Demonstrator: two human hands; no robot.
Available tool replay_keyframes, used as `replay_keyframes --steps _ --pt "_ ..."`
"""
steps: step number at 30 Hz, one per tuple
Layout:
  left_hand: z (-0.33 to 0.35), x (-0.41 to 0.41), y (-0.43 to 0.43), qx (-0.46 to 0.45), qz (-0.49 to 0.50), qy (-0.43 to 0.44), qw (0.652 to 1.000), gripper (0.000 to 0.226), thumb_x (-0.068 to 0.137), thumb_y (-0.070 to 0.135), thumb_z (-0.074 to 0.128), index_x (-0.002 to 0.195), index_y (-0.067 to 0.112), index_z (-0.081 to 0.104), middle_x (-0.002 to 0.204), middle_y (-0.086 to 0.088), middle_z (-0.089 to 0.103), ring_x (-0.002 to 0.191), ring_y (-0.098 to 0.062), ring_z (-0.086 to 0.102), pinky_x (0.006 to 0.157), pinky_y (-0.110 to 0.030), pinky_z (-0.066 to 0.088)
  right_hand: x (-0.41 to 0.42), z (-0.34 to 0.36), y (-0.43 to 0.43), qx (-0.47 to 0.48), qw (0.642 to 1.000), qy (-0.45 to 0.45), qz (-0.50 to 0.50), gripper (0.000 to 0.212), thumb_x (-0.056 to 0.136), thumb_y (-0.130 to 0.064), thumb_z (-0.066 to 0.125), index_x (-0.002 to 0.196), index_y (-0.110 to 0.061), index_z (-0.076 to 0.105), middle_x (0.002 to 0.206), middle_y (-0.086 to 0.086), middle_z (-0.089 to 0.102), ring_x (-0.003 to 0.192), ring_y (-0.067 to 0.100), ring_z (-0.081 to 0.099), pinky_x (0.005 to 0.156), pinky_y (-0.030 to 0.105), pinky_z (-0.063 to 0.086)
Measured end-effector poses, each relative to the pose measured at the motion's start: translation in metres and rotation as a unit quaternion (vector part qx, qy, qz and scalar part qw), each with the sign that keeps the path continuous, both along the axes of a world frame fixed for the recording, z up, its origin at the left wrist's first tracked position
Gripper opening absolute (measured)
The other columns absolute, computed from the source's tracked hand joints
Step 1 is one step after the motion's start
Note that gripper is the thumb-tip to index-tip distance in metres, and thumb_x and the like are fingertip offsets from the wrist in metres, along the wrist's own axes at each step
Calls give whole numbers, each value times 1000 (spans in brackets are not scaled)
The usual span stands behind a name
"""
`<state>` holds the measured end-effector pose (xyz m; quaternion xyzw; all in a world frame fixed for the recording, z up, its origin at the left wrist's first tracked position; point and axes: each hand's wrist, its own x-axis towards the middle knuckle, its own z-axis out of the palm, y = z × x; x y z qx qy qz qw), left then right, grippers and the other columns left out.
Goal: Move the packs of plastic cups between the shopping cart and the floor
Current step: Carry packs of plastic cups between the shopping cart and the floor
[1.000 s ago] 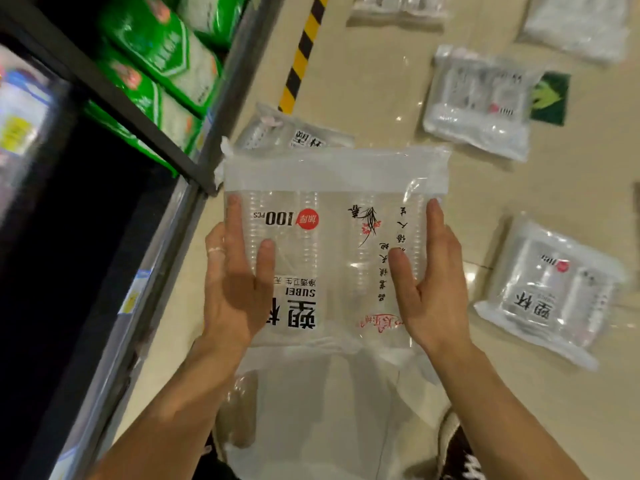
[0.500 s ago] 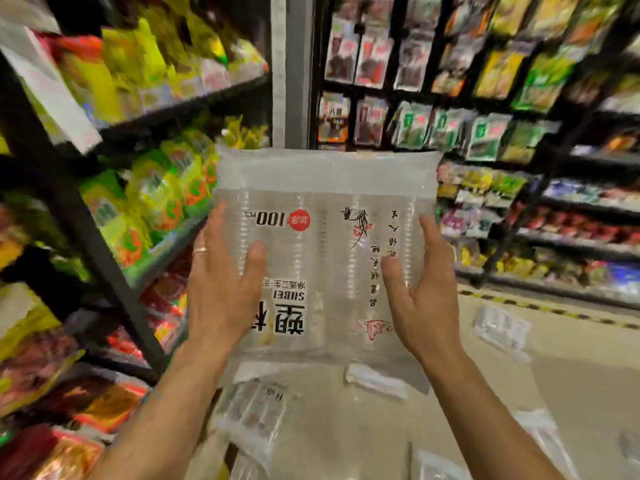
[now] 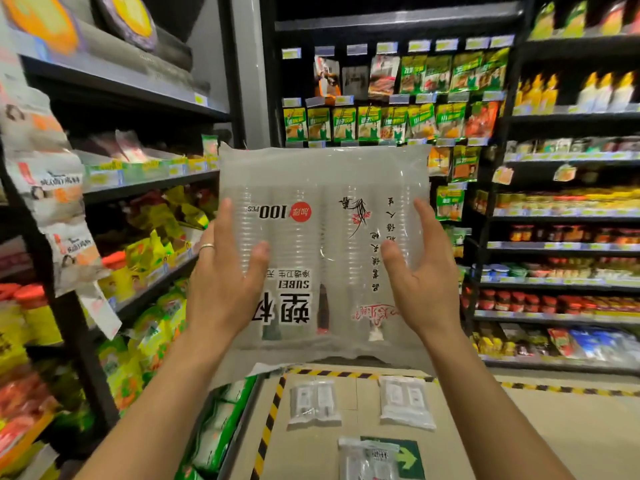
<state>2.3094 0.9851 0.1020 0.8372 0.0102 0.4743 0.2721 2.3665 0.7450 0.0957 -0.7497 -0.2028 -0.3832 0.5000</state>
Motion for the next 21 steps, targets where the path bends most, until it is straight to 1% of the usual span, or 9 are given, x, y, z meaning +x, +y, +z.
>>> replay_keyframes --steps 4,8,11,13,15,16,18,19,21 --pt "23 13 -54 -11 12 -16 1000 71 92 51 39 152 36 6 152 -14 37 133 -34 43 98 -51 42 11 23 -51 -4 1000 -23 -6 63 97 -37 56 151 -37 25 155 -11 29 132 -9 22 95 7 17" --pt "39 33 -106 -14 10 -24 1000 71 91 52 39 152 37 7 154 -10 35 130 -35 45 94 -49 43 25 43 -103 -9 1000 -26 -10 63 95 -41 54 151 -39 24 155 -13 28 141 0 23 100 17 21" --pt "49 53 -141 -30 -1 -22 999 71 90 51 39 152 38 8 155 -9 34 132 -34 42 95 -48 40 38 56 -140 -22 999 -28 -24 65 93 -47 50 151 -38 23 155 -13 28 140 -3 23 103 19 21" --pt "55 68 -160 -29 -18 -22 999 68 91 53 38 150 42 6 152 -9 38 129 -34 45 93 -49 42 47 65 -161 -30 999 -20 -37 63 96 -43 52 151 -39 23 156 -14 26 139 -5 21 105 15 19" --pt "60 82 -175 -29 -41 -23 998 67 91 54 37 150 42 6 151 -8 40 128 -34 47 93 -51 44 52 71 -178 -31 998 -15 -53 63 97 -38 55 151 -38 23 156 -13 26 136 -9 19 99 4 14" --pt "63 89 -182 -30 -51 -26 998 67 92 53 37 150 41 7 151 -8 38 128 -33 46 94 -52 44 54 74 -185 -31 998 -14 -62 63 97 -37 55 151 -38 23 156 -12 26 137 -7 20 97 2 14" --pt "68 103 -194 -34 -70 -32 996 67 93 52 37 151 39 7 154 -7 35 131 -32 44 97 -52 42 55 78 -196 -31 996 -18 -83 63 97 -38 55 151 -39 23 156 -13 26 140 -3 21 100 10 18" --pt "70 109 -201 -36 -83 -35 995 68 93 53 37 152 39 7 155 -7 33 133 -31 41 99 -53 41 54 79 -202 -29 995 -20 -97 63 97 -39 55 151 -40 22 155 -14 26 138 -4 21 101 13 19" --pt "73 119 -215 -39 -116 -39 992 69 92 52 37 153 39 6 157 -5 29 137 -29 37 99 -54 39 50 79 -214 -29 991 -25 -132 63 96 -39 55 150 -42 22 152 -17 27 130 -13 21 96 7 19"
